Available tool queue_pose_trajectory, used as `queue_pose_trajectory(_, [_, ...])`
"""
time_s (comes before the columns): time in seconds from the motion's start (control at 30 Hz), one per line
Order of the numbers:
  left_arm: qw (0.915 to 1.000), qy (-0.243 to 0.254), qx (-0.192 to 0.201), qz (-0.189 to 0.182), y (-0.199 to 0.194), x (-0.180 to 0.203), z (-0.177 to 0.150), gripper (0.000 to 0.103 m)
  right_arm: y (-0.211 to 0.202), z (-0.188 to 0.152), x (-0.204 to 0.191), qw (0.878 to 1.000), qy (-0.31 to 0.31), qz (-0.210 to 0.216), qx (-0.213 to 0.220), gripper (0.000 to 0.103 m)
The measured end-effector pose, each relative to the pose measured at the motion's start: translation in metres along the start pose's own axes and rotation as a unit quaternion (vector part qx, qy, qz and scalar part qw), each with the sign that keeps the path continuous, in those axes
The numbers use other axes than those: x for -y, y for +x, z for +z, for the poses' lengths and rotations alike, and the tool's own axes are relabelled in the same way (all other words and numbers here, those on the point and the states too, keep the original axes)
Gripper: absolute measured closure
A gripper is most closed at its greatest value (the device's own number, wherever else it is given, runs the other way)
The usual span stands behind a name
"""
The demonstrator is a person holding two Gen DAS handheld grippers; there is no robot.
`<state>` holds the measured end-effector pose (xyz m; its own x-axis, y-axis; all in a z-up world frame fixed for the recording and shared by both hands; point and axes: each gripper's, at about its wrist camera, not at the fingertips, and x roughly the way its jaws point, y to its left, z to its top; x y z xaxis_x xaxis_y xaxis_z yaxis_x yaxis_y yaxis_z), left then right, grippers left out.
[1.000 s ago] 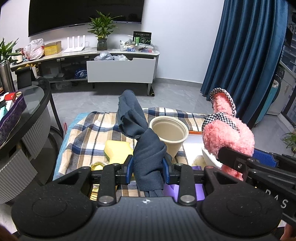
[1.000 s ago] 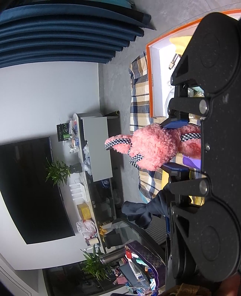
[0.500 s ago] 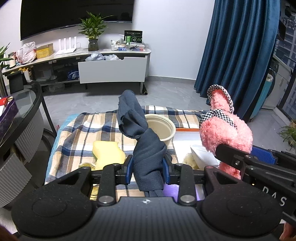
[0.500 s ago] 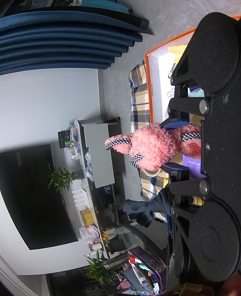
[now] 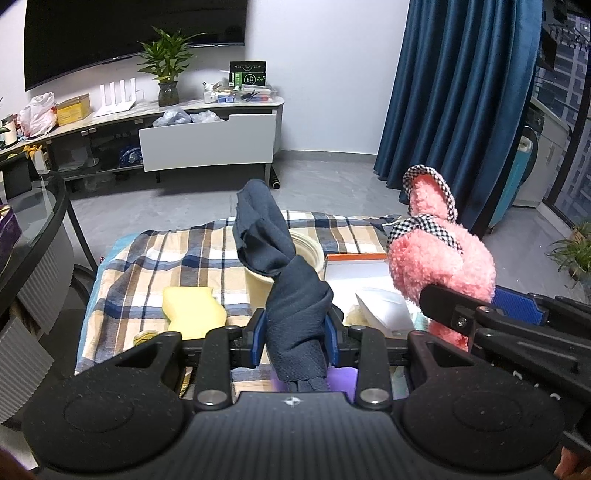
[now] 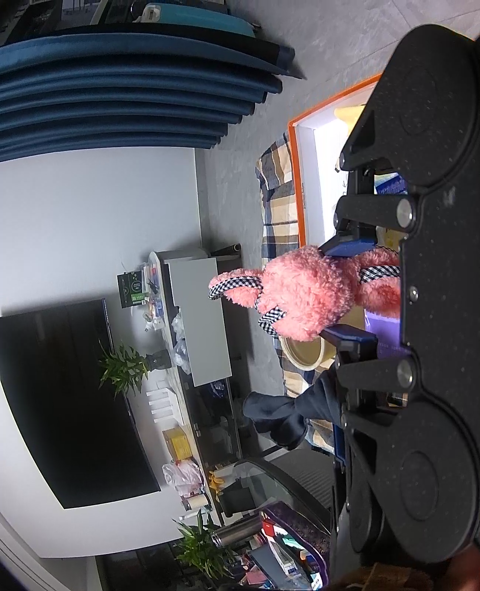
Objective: Organize soft objects
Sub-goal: 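Lift the navy cloth and pink bunny and carry both over the white box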
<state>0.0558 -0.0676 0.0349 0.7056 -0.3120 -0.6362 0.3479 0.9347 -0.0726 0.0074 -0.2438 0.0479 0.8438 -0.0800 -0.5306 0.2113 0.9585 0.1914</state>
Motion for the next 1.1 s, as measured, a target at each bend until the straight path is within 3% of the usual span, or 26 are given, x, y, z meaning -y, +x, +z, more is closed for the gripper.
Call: queue_pose_trajectory(1.1, [0.9983, 0.043, -0.011, -0.037, 0.021, 0.042, 0.004, 0.070, -0.005, 0.005, 0.053, 0.998, 0.033, -0.042, 0.017, 0.055])
